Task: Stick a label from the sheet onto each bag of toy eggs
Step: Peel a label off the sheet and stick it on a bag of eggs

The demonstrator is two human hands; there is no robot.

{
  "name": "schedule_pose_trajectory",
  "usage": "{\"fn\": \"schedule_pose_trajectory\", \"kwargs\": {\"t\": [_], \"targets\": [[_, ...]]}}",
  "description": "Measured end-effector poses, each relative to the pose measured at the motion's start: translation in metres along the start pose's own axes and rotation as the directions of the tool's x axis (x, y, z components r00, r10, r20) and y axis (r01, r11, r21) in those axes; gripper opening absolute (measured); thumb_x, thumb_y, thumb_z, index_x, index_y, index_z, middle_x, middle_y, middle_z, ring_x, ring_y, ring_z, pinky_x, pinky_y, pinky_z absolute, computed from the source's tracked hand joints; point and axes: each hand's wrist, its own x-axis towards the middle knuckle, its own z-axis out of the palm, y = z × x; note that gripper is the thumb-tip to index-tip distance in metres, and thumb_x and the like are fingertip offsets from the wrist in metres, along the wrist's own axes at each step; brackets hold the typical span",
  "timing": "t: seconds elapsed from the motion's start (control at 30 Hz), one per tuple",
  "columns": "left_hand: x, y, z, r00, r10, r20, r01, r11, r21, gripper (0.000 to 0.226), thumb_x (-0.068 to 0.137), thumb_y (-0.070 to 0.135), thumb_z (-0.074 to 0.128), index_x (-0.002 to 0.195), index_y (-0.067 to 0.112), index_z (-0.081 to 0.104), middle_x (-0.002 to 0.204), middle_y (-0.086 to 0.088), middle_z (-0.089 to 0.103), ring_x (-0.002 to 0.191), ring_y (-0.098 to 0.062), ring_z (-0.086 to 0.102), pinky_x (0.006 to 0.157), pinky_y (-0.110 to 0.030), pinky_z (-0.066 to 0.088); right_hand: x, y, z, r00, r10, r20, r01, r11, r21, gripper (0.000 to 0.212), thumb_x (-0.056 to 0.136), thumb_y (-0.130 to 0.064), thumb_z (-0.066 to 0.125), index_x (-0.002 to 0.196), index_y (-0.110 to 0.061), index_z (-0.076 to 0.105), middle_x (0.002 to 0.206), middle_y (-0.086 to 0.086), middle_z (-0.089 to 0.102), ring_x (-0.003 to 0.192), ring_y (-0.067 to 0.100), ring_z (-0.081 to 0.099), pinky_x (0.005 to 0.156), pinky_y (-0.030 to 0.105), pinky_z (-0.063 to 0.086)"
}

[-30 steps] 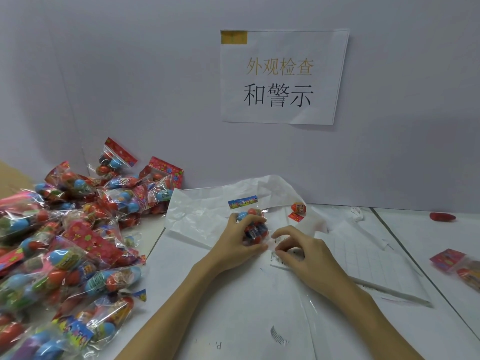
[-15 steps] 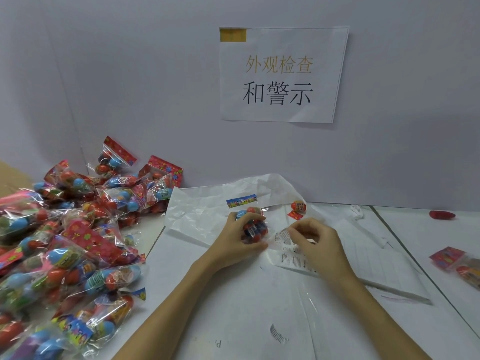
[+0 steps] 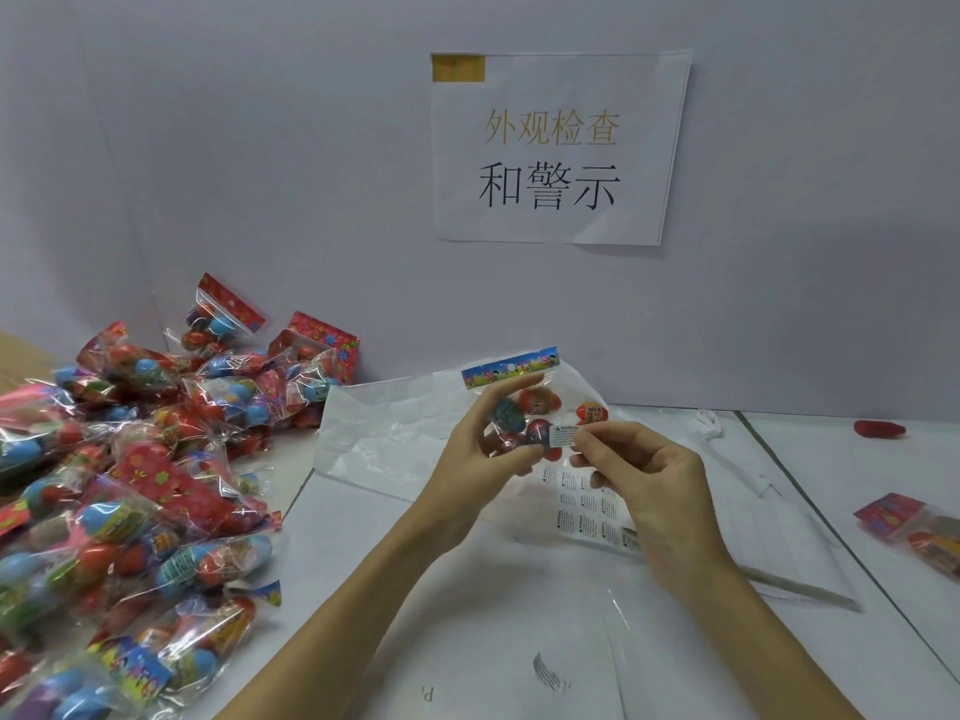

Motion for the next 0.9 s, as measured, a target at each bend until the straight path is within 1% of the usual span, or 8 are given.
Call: {"fn": "schedule_pose_trajectory", "kwargs": {"t": [0.1,0.17,0.23,0.33,0.5,0.6,0.7,0.9], "targets": [[-0.0008,-0.0011,0.0071,1.000,0.011,0.009,-0.010,0.997,-0.071,0.062,0.092,-0.001,0.073,0.139,0.038,0.061,0.135,0.011,0.065,0.108,-0.020,0.072,0.078,-0.026,0.058,-0.0011,0.0026,0.0018,0.998,-0.068,-0.003,0.067,0.994,-0.083,0.012,0.084,-0.026,0.083,0.094,-0.019,0.081,0.083,0.005,0.079,0.071,0.018,0.073,0.062,0.019,0.055],[-0.0006,-0.0009,0.0079,1.000,0.013,0.004,-0.013,0.993,-0.115,0.057,0.095,0.000,0.072,0.138,0.035,0.062,0.137,0.007,0.065,0.113,-0.026,0.072,0.081,-0.031,0.061,-0.0008,0.0049,0.0014,0.996,-0.092,-0.016,0.090,0.989,-0.121,0.007,0.089,-0.020,0.081,0.095,-0.017,0.078,0.081,0.003,0.078,0.067,0.013,0.071,0.061,0.020,0.056],[-0.0001,-0.0019,0.0067,1.000,0.007,0.028,-0.002,0.987,-0.164,0.054,0.097,-0.001,0.069,0.138,0.032,0.063,0.137,0.002,0.066,0.114,-0.032,0.072,0.082,-0.040,0.063,-0.0005,0.0049,0.0009,0.995,-0.101,-0.021,0.097,0.986,-0.137,0.005,0.092,-0.018,0.078,0.095,-0.015,0.076,0.080,0.002,0.076,0.066,0.013,0.070,0.059,0.022,0.056],[-0.0003,-0.0014,0.0049,0.998,-0.005,0.070,0.019,0.980,-0.199,0.053,0.097,0.000,0.068,0.140,0.030,0.062,0.137,-0.001,0.065,0.114,-0.038,0.071,0.080,-0.047,0.064,-0.0008,0.0046,0.0013,0.992,-0.129,-0.003,0.125,0.972,-0.198,0.005,0.094,-0.017,0.076,0.096,-0.013,0.073,0.078,-0.003,0.073,0.063,0.012,0.066,0.057,0.023,0.056],[0.0004,-0.0006,0.0058,0.997,-0.029,0.076,0.045,0.977,-0.210,0.054,0.095,0.000,0.070,0.137,0.033,0.064,0.135,0.004,0.066,0.114,-0.037,0.071,0.081,-0.046,0.064,-0.0027,0.0033,0.0020,0.988,-0.154,0.005,0.150,0.958,-0.244,0.006,0.094,-0.018,0.074,0.097,-0.014,0.072,0.078,-0.007,0.072,0.064,0.012,0.066,0.057,0.024,0.057],[0.0001,-0.0006,0.0062,0.996,-0.024,0.088,0.041,0.978,-0.206,0.054,0.094,0.000,0.070,0.138,0.032,0.063,0.133,0.004,0.067,0.111,-0.038,0.072,0.082,-0.047,0.064,-0.0024,0.0039,0.0018,0.988,-0.153,-0.010,0.146,0.956,-0.255,0.006,0.094,-0.018,0.074,0.097,-0.014,0.072,0.077,-0.008,0.072,0.064,0.011,0.066,0.060,0.024,0.057],[-0.0002,0.0000,0.0072,0.996,-0.021,0.088,0.038,0.980,-0.197,0.054,0.095,0.002,0.071,0.138,0.033,0.063,0.132,0.006,0.067,0.110,-0.039,0.073,0.082,-0.047,0.064,-0.0024,0.0049,0.0008,0.987,-0.157,-0.021,0.145,0.950,-0.277,0.006,0.094,-0.020,0.074,0.098,-0.016,0.073,0.077,-0.011,0.073,0.065,0.008,0.068,0.063,0.021,0.057],[-0.0005,0.0014,0.0090,0.996,-0.046,0.072,0.059,0.978,-0.198,0.052,0.095,0.006,0.073,0.137,0.035,0.064,0.134,0.006,0.066,0.111,-0.037,0.073,0.082,-0.046,0.064,-0.0023,0.0046,0.0021,0.988,-0.153,-0.024,0.140,0.949,-0.281,0.005,0.094,-0.020,0.074,0.098,-0.017,0.073,0.076,-0.014,0.073,0.067,0.004,0.069,0.064,0.016,0.055]]}}
